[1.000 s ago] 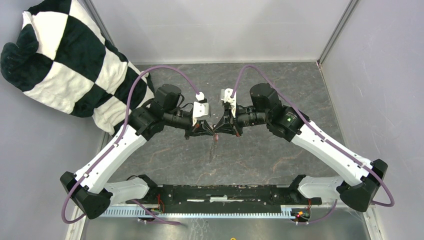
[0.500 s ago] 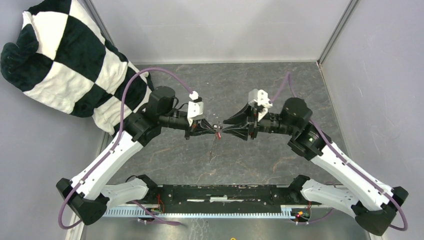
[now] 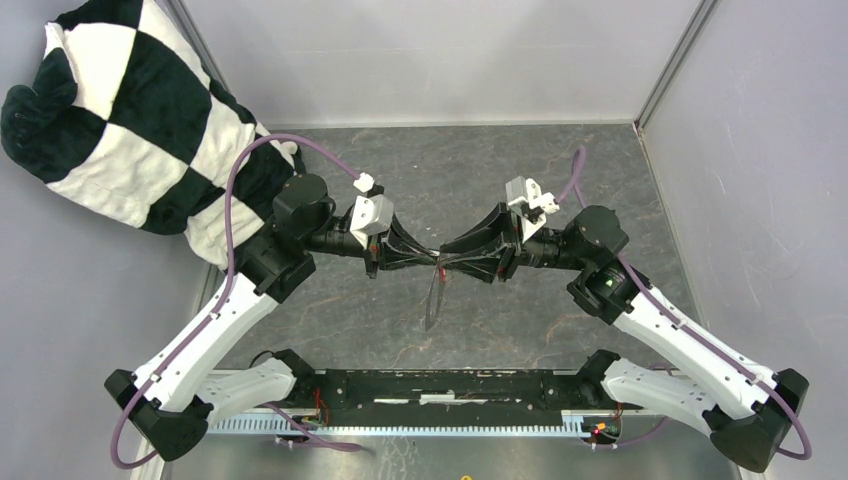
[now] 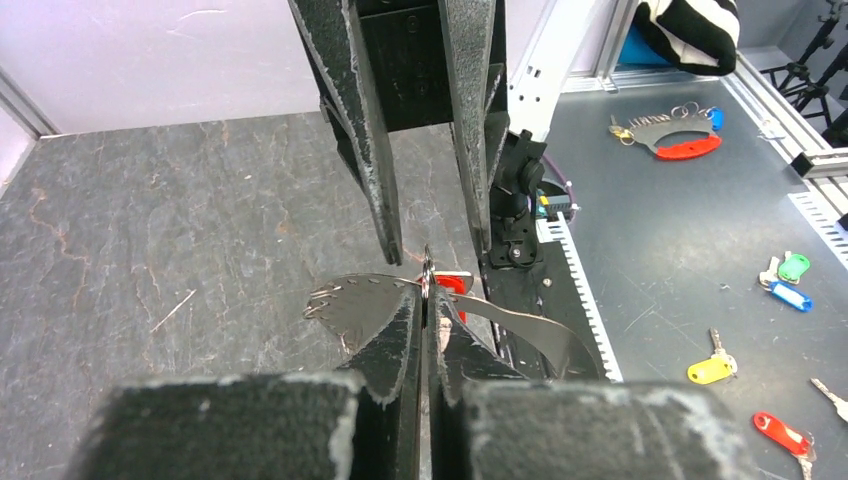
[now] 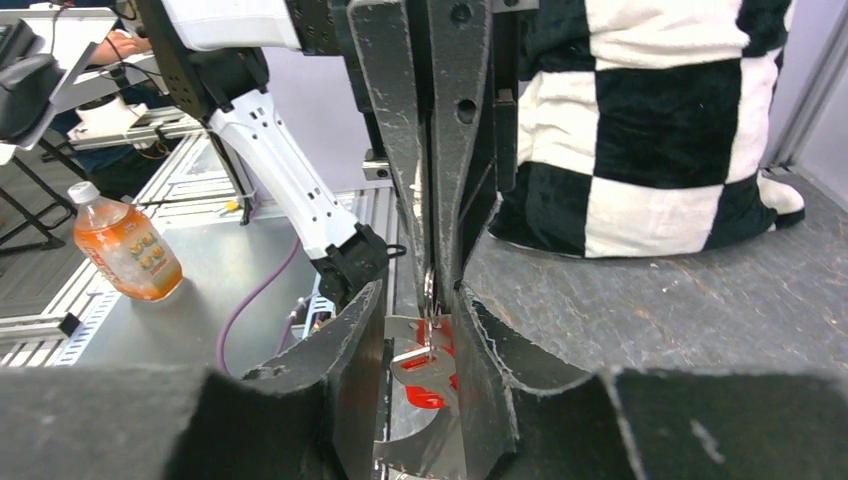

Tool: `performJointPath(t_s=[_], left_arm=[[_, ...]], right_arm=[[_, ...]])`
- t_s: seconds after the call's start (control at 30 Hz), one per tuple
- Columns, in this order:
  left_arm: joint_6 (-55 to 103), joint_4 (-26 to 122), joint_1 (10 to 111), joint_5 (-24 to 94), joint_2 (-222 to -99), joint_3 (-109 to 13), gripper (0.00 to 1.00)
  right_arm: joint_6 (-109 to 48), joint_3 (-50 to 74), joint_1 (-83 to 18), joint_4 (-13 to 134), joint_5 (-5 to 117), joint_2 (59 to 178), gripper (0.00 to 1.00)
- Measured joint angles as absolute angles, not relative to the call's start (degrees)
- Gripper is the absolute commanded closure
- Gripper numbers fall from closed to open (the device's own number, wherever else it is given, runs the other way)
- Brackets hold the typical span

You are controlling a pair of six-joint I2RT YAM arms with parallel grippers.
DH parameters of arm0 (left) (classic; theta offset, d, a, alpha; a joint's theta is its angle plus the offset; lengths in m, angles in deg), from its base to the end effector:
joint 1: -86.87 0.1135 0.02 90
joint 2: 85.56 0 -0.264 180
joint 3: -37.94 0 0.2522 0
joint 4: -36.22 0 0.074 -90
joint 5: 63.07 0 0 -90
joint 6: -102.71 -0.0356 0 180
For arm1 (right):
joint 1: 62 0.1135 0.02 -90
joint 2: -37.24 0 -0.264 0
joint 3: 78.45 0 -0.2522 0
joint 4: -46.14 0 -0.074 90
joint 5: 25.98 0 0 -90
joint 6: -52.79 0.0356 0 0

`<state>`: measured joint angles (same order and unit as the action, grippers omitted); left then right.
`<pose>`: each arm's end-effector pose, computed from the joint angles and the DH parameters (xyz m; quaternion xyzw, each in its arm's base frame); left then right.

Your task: Put the keys on the keyring

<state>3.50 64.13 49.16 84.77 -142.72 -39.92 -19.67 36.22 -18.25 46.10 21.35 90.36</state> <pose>0.1437 -0.1492 0.4128 0.5547 0.4750 -0.4941 0.4717 0.1321 0.1598 0.3993 -0.4084 0.5052 0.5661 0.5075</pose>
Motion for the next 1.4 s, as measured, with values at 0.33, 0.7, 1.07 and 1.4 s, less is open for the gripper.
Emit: performJointPath(t_s=[0.33, 0.7, 1.07, 1.4], left_arm=[[4.3, 63.3, 49.2, 86.1, -142.9, -39.9, 0.98], [3.7, 65.9, 49.2, 87.0, -143.3, -39.9, 0.79], [-10.9, 82.1, 49.2, 81.9, -146.5, -43.7, 0.47], [-18.9, 88.9, 49.1, 77.9, -151.3, -48.0, 0.64]], right_arm=[[-18.6, 36.3, -18.3, 44.1, 19.1, 91.9, 0.72], [-20.9, 35.4, -18.3, 47.6, 18.9, 92.6, 1.00], [-34.4, 25.6, -18.3, 73.6, 25.0, 97.3, 0.99], [-40.0, 20.2, -17.7, 84.0, 26.2, 101.7, 0.99]])
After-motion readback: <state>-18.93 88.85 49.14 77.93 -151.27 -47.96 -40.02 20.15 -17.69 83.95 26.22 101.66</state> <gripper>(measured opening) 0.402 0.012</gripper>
